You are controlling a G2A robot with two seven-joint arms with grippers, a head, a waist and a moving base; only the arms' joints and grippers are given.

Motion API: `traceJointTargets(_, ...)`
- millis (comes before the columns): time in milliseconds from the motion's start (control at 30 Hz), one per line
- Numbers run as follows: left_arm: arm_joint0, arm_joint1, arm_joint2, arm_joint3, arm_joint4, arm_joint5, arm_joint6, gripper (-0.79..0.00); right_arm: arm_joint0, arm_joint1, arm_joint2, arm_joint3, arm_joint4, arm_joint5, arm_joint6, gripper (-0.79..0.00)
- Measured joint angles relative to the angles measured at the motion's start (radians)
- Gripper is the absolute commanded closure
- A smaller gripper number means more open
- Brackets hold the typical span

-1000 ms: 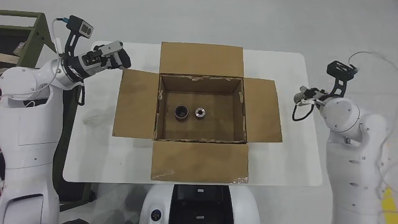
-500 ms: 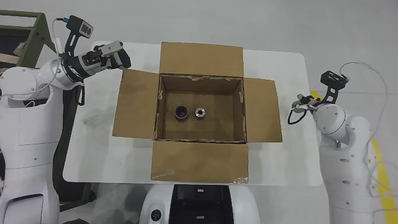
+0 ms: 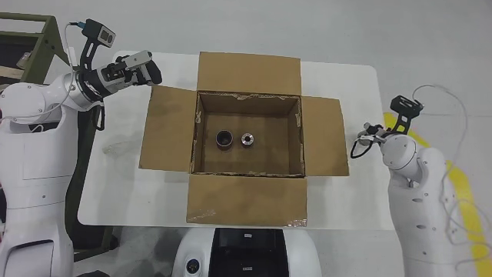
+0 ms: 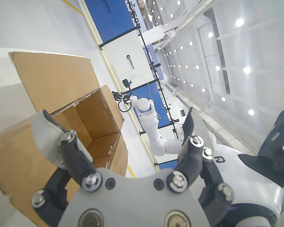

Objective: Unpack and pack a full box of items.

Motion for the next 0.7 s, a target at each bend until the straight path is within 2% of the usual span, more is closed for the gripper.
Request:
traceJointTargets(467,0.0,0.0,0.0,0.0,0.0,0.0,0.0,-0.785,0.019,-0.004,-0.019,0.066,0.024,0.013,-0.053,0.0)
traceJointTargets(600,0.0,0.0,0.0,0.0,0.0,0.0,0.0,-0.785,0.024,-0.005,-0.024,0.082,0.03,0.017,-0.062,-0.234)
traceJointTargets(633,0.0,0.0,0.0,0.0,0.0,0.0,0.0,-0.785,0.025,-0.005,-0.024,0.084,0.032,0.018,-0.063,-0.28)
traceJointTargets(700,0.0,0.0,0.0,0.0,0.0,0.0,0.0,-0.785,0.025,-0.005,-0.025,0.091,0.036,0.019,-0.066,-0.323)
